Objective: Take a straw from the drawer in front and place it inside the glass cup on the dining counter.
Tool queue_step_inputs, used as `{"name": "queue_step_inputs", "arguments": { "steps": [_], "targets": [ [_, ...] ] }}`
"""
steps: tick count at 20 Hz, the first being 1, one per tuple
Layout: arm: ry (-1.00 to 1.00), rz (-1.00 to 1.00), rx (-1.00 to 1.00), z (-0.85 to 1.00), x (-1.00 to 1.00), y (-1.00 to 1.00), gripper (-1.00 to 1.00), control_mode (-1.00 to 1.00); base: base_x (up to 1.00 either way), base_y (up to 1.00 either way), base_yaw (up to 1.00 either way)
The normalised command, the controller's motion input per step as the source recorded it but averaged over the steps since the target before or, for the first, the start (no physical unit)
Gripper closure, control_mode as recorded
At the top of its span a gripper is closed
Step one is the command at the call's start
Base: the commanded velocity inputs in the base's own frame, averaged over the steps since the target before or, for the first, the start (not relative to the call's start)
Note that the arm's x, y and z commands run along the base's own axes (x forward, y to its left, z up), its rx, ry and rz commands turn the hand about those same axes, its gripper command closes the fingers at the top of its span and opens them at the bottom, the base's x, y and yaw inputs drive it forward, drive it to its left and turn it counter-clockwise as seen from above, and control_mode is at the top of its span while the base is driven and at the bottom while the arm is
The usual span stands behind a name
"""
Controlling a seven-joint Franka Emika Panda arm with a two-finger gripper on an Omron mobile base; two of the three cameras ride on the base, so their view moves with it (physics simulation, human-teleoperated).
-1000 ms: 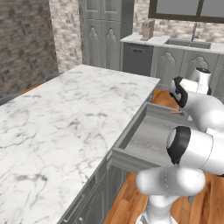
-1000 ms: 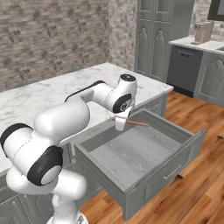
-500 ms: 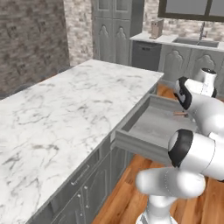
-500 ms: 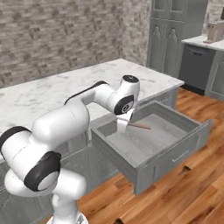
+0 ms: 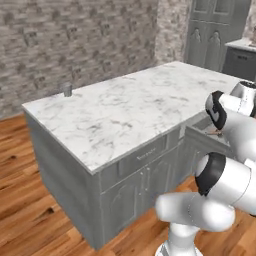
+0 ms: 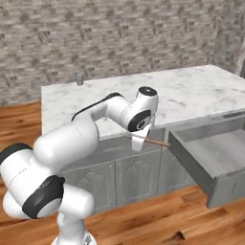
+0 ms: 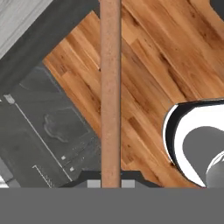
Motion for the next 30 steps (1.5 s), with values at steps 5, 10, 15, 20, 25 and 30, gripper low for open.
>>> {"name": "queue_step_inputs", "arguments": {
  "steps": [5, 10, 15, 20, 25, 30],
  "targets": [
    [0.0, 0.0, 0.0, 0.0, 0.0, 0.0, 1.0, 1.0, -0.42, 0.97, 0.49],
    [0.0, 0.0, 0.0, 0.0, 0.0, 0.0, 1.0, 1.0, -0.33, 1.0, 0.47],
    [0.0, 0.0, 0.0, 0.0, 0.0, 0.0, 1.0, 1.0, -0.01, 0.95, 0.42],
    [0.0, 0.0, 0.0, 0.0, 0.0, 0.0, 1.0, 1.0, 0.75, 0.5, 0.17],
    [0.0, 0.0, 0.0, 0.0, 0.0, 0.0, 1.0, 1.0, 1.0, 0.21, 0.0],
    [0.0, 0.0, 0.0, 0.0, 0.0, 0.0, 1.0, 1.0, 1.0, 0.17, -0.07]
  ]
}}
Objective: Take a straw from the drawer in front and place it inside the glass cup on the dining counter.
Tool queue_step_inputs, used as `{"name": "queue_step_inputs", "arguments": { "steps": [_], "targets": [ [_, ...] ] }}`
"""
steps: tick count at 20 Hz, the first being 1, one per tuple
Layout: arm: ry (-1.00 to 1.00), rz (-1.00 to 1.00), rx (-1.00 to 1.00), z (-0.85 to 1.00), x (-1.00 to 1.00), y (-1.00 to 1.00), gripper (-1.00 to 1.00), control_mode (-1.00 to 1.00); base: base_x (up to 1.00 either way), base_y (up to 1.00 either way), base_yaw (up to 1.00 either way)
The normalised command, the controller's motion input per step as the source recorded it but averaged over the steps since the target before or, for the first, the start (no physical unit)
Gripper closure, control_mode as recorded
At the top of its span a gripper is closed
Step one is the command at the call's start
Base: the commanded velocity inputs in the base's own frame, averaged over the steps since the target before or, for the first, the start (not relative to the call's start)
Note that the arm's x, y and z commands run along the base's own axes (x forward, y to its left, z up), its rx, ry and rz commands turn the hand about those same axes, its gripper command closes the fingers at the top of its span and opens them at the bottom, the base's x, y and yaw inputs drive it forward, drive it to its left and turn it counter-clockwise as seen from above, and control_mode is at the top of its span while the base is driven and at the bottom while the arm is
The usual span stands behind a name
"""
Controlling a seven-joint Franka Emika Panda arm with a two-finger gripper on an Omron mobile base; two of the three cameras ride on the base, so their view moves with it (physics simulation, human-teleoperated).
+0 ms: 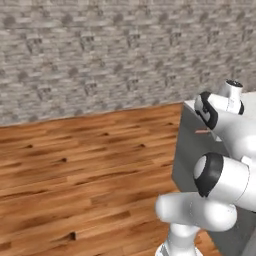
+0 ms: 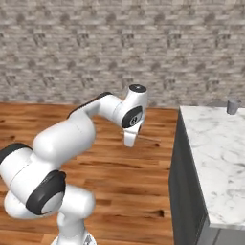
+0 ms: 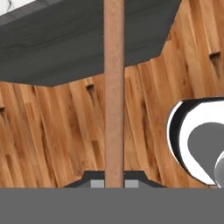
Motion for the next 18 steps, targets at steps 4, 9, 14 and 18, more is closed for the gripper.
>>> {"name": "queue_step_inputs", "arguments": {
  "steps": [4, 9, 14, 18],
  "targets": [
    [0.0, 0.0, 0.0, 0.0, 0.0, 0.0, 1.0, 1.0, 1.0, 0.33, -0.18],
    [0.0, 0.0, 0.0, 0.0, 0.0, 0.0, 1.0, 1.0, 1.0, 0.48, -0.45],
    [0.0, 0.0, 0.0, 0.0, 0.0, 0.0, 1.0, 1.0, 0.88, 0.66, -0.56],
    [0.0, 0.0, 0.0, 0.0, 0.0, 0.0, 1.0, 1.0, 0.58, 0.99, -0.58]
  ]
}}
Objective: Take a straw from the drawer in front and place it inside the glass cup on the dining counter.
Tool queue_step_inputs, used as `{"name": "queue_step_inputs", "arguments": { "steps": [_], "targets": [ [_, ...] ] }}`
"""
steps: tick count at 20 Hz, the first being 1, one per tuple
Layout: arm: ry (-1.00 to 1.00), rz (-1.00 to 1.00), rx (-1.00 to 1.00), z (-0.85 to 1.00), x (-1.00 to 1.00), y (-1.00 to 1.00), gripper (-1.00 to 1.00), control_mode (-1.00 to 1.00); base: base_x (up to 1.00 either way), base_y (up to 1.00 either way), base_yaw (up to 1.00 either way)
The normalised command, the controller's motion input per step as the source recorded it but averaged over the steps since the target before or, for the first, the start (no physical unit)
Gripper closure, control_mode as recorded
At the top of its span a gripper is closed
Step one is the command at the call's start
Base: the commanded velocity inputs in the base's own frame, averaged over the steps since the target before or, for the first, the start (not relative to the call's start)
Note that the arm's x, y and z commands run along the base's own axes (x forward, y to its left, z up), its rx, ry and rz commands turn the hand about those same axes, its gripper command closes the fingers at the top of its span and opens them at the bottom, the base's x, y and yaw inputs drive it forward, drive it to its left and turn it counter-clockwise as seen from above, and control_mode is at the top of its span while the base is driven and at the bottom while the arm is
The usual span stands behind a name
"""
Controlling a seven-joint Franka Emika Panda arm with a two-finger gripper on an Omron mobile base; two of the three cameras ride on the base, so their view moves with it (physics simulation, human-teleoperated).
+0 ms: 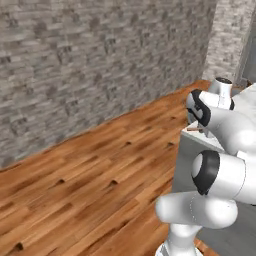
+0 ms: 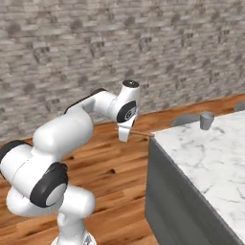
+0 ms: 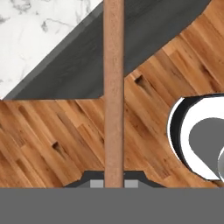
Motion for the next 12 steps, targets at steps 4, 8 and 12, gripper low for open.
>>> {"name": "queue_step_inputs", "arguments": {
  "steps": [4, 8, 12],
  "targets": [
    [0.0, 0.0, 0.0, 0.0, 0.0, 0.0, 1.0, 1.0, 0.41, 1.0, -0.56],
    [0.0, 0.0, 0.0, 0.0, 0.0, 0.0, 1.0, 1.0, 0.4, 1.0, -0.54],
    [0.0, 0.0, 0.0, 0.0, 0.0, 0.0, 1.0, 1.0, 0.58, 0.93, -0.57]
  ]
}}
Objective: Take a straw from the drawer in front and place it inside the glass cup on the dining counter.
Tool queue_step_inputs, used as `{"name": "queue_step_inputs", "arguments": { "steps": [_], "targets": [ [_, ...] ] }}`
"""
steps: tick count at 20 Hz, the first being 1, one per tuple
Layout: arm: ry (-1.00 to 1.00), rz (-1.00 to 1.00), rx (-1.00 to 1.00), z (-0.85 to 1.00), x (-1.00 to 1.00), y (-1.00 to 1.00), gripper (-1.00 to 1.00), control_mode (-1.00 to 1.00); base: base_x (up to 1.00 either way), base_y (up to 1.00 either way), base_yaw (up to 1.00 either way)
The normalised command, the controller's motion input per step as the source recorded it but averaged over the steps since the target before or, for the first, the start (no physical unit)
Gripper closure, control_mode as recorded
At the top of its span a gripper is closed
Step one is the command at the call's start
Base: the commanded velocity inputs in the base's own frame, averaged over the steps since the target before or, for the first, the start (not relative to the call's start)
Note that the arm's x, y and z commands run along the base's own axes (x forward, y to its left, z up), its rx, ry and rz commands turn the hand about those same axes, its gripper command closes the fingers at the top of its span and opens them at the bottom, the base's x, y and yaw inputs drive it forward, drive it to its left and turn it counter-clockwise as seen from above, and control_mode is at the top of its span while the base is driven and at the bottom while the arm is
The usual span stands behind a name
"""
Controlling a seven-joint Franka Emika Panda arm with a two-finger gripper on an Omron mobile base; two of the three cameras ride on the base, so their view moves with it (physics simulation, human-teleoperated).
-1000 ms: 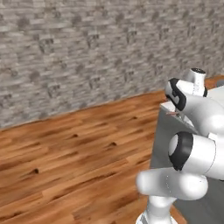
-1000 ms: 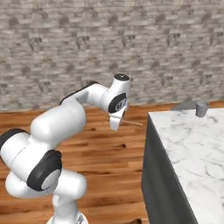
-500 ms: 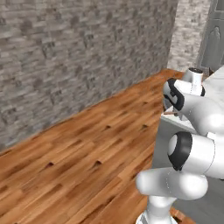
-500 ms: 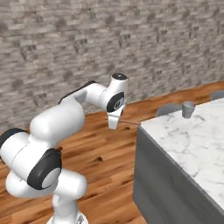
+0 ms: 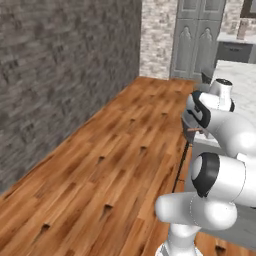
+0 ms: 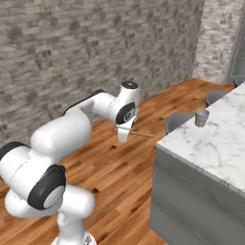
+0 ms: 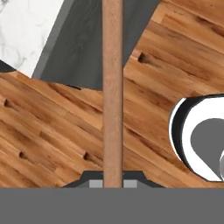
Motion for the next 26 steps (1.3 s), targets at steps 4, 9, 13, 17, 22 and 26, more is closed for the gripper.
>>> {"name": "queue_step_inputs", "arguments": {
  "steps": [4, 9, 13, 17, 22, 26],
  "targets": [
    [0.0, 0.0, 0.0, 0.0, 0.0, 0.0, 1.0, 1.0, 0.61, 0.8, -0.59],
    [0.0, 0.0, 0.0, 0.0, 0.0, 0.0, 1.0, 1.0, 0.46, 0.97, -0.63],
    [0.0, 0.0, 0.0, 0.0, 0.0, 0.0, 1.0, 1.0, 0.45, 0.97, -0.64],
    [0.0, 0.0, 0.0, 0.0, 0.0, 0.0, 1.0, 1.0, 0.56, 0.79, -0.62],
    [0.0, 0.0, 0.0, 0.0, 0.0, 0.0, 1.0, 1.0, 0.72, 0.76, -0.62],
    [0.0, 0.0, 0.0, 0.0, 0.0, 0.0, 1.0, 1.0, 0.76, 0.92, -0.61]
  ]
}}
